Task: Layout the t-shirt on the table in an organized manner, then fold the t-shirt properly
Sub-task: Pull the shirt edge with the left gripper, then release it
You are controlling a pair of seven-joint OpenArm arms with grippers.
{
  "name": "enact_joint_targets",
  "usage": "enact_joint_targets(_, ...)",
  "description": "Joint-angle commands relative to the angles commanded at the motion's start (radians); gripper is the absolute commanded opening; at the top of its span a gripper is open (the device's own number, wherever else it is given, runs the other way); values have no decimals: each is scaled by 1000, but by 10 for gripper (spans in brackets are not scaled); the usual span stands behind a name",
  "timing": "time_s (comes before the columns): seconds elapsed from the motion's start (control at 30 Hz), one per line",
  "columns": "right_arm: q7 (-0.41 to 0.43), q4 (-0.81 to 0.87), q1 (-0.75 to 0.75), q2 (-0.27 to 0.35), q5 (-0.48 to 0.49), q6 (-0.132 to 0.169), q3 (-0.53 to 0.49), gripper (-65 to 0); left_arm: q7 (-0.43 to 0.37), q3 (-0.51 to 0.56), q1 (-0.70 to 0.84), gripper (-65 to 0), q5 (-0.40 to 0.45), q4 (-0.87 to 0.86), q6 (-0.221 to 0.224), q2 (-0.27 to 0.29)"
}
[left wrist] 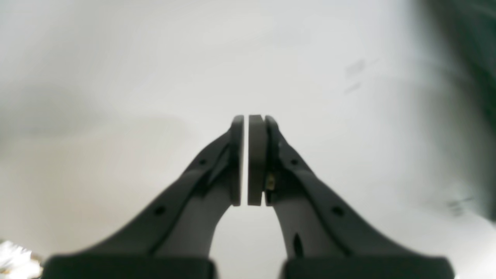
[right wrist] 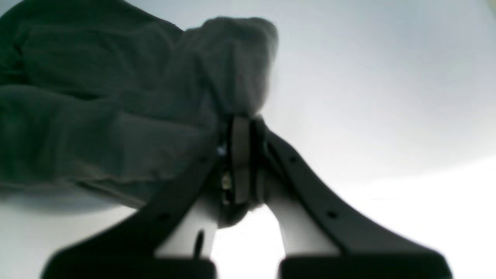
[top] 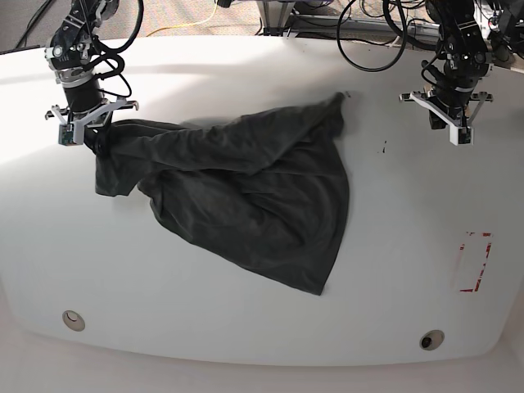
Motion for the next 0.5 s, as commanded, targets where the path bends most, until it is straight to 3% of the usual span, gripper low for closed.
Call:
enact_joint_targets(0.03, 0, 2, -6, 0, 0, 0, -2, -648, 0, 0, 8, -650, 0, 0, -9, 2)
enact_joint_targets(0.13, 0, 20, -25, -2, 0, 0, -3, -648, 0, 3, 41, -650, 0, 0, -92, 6)
enact_joint_targets(0.3, 0, 20, -43, -20, -3, 0, 0, -648, 0, 3, 61, -650, 5, 0, -204, 57)
enact_joint_targets(0.5, 0, 17, -43, -20, -6, 0, -5, -648, 0, 64, 28, -650, 2, 0, -267, 61)
